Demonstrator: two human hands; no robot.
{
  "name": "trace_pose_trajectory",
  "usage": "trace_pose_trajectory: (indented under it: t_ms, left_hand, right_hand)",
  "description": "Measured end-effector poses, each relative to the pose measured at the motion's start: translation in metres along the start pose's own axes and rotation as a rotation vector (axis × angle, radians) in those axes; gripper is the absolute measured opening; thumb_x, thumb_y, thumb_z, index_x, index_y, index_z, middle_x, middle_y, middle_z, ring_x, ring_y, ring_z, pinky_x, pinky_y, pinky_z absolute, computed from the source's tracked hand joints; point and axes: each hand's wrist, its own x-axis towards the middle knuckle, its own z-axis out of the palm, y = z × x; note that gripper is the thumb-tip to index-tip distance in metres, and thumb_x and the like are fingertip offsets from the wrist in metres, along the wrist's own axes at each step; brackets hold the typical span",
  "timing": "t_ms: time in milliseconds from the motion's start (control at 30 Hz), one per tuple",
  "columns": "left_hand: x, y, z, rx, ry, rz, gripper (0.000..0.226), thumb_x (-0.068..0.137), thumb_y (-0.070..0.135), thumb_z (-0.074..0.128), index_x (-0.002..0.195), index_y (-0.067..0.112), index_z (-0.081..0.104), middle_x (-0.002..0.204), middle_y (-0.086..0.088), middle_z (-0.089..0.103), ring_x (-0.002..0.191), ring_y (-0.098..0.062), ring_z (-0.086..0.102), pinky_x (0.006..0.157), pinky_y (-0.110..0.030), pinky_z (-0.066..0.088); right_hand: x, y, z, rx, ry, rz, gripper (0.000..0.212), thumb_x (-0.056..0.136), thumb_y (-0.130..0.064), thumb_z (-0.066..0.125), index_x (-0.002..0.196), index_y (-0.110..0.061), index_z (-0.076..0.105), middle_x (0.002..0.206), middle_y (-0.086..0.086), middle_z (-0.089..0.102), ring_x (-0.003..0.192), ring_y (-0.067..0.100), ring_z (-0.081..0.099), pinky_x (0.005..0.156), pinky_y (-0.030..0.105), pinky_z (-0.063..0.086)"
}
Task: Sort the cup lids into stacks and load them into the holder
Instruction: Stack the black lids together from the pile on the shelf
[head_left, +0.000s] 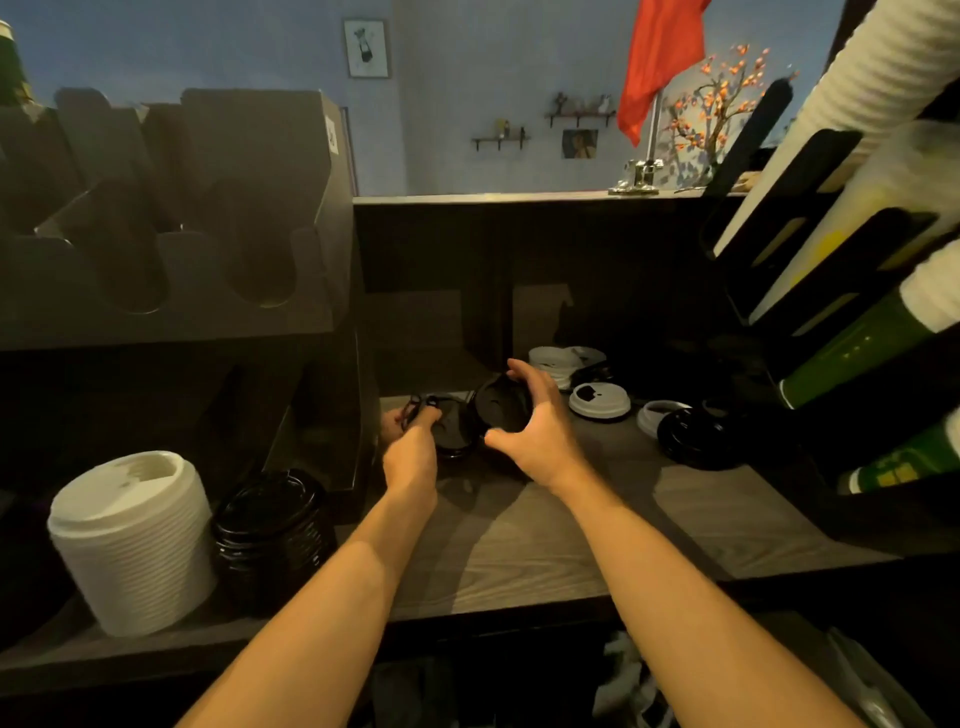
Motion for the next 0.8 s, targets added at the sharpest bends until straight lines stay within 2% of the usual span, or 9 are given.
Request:
trace_pose_trajectory:
  t_ms: [67,133,200,367,433,533,667,733,800]
  left_hand:
    - [-0.012,0.0,-0.008,-0.014,-0.071,-0.001,0.019,0.086,0.018,0.077,0.102,0.021,0.066,0.106,-0.006,0.071,0.1,-0.026,0.067,0.09,-0.042,0.057]
    - [-0.024,0.002,-0.015,-0.077,-0.158,0.003,0.015,0.089,0.011,0.072,0.1,0.021,0.072,0.093,-0.005,0.074,0.089,-0.023,0.071,0.074,-0.035,0.059]
    - [-0.036,0.007,-0.02,-0.184,-0.247,-0.063,0.011,0.092,0.013,0.065,0.098,0.014,0.074,0.085,-0.006,0.075,0.078,-0.02,0.072,0.065,-0.031,0.055]
    - [-0.046,0.0,-0.023,-0.147,-0.363,-0.088,0.03,0.103,0.023,0.05,0.086,0.013,0.073,0.081,-0.007,0.073,0.08,-0.019,0.068,0.078,-0.035,0.052]
    - [-0.047,-0.001,-0.025,-0.109,-0.393,-0.073,0.027,0.102,0.028,0.056,0.091,0.014,0.076,0.089,-0.01,0.076,0.088,-0.022,0.07,0.085,-0.039,0.053]
    - [-0.045,0.0,-0.03,-0.088,-0.473,-0.034,0.018,0.092,0.021,0.072,0.105,0.01,0.076,0.097,-0.012,0.078,0.093,-0.024,0.075,0.078,-0.035,0.058]
    - [-0.045,0.0,-0.03,-0.026,-0.486,0.01,0.028,0.088,0.0,0.07,0.113,0.012,0.072,0.099,-0.011,0.077,0.09,-0.02,0.075,0.068,-0.026,0.058]
    - [-0.045,0.0,-0.029,-0.039,-0.49,0.008,0.03,0.088,-0.003,0.069,0.114,0.01,0.072,0.1,-0.012,0.077,0.093,-0.022,0.074,0.074,-0.029,0.059]
    - [-0.043,0.0,-0.03,-0.041,-0.517,-0.007,0.03,0.087,-0.001,0.07,0.115,0.011,0.073,0.101,-0.014,0.078,0.097,-0.028,0.074,0.084,-0.039,0.061]
  right_hand:
    - [-0.015,-0.011,0.0,-0.001,-0.004,-0.036,0.085,0.073,-0.011,0.083,0.146,-0.023,0.042,0.134,-0.012,0.041,0.127,0.003,0.04,0.108,0.017,0.035]
    - [-0.03,-0.018,0.0,-0.014,-0.011,-0.09,0.077,0.074,-0.014,0.083,0.141,-0.024,0.046,0.133,-0.013,0.045,0.124,-0.002,0.042,0.103,0.01,0.035]
    - [-0.041,-0.02,-0.001,-0.06,-0.019,-0.126,0.072,0.073,-0.017,0.083,0.137,-0.024,0.051,0.134,-0.011,0.049,0.124,0.001,0.046,0.103,0.013,0.037]
    - [-0.056,-0.025,-0.002,-0.289,-0.116,-0.189,0.08,0.073,-0.025,0.081,0.146,-0.021,0.048,0.145,-0.007,0.047,0.136,0.011,0.042,0.113,0.026,0.036]
    - [-0.058,-0.025,0.0,-0.361,-0.172,-0.209,0.082,0.074,-0.027,0.079,0.149,-0.023,0.045,0.151,-0.007,0.043,0.14,0.013,0.038,0.115,0.029,0.035]
    - [-0.057,-0.025,0.0,-0.341,-0.227,-0.138,0.08,0.076,-0.025,0.077,0.149,-0.029,0.043,0.153,-0.012,0.039,0.14,0.011,0.037,0.115,0.033,0.037]
    - [-0.055,-0.022,-0.003,-0.21,-0.218,-0.098,0.076,0.078,-0.019,0.079,0.146,-0.028,0.045,0.146,-0.014,0.043,0.134,0.006,0.042,0.11,0.023,0.037]
    - [-0.054,-0.021,-0.002,-0.213,-0.245,-0.109,0.073,0.081,-0.02,0.078,0.146,-0.027,0.045,0.146,-0.013,0.042,0.133,0.003,0.041,0.107,0.016,0.033]
    - [-0.053,-0.018,-0.003,-0.064,-0.197,-0.029,0.062,0.088,-0.025,0.073,0.144,-0.027,0.046,0.144,-0.012,0.044,0.129,0.0,0.043,0.104,0.015,0.035]
